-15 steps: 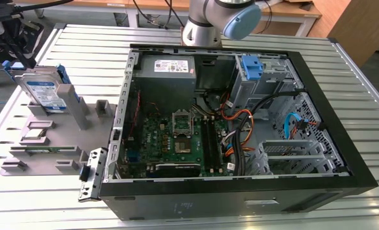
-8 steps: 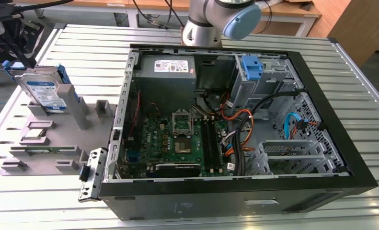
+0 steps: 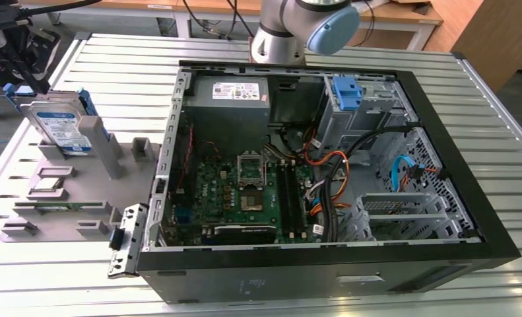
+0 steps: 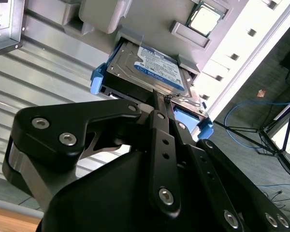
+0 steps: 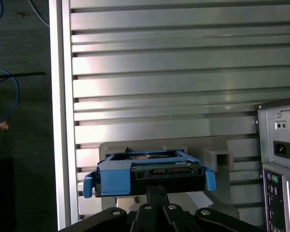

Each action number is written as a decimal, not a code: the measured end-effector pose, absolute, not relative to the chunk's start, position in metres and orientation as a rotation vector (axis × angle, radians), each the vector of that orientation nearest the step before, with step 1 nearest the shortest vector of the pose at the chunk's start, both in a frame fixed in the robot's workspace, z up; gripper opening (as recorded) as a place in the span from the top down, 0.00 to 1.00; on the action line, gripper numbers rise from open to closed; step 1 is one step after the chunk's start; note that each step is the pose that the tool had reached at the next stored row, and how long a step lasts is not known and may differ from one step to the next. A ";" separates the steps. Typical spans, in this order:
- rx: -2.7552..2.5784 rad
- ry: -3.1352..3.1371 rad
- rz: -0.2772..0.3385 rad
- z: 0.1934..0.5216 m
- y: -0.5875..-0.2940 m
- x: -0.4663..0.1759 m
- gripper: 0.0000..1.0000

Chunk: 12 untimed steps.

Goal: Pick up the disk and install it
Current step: 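Reach for the disk, then pick up the disk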

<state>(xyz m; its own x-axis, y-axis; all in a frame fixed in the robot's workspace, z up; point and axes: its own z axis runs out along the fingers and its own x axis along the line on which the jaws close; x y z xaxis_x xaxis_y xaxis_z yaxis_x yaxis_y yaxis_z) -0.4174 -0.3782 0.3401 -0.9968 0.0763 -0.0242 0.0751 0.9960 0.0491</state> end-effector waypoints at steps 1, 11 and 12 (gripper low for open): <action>0.119 3.118 0.075 0.340 -0.378 -0.417 0.90; 0.120 3.134 0.074 0.340 -0.378 -0.417 0.90; 0.120 3.134 0.074 0.340 -0.378 -0.417 0.90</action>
<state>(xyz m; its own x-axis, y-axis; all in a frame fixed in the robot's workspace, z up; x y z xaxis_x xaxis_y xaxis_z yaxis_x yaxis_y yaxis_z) -0.4174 -0.3782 0.3400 -0.9971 0.0764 -0.0028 0.0762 0.9960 0.0473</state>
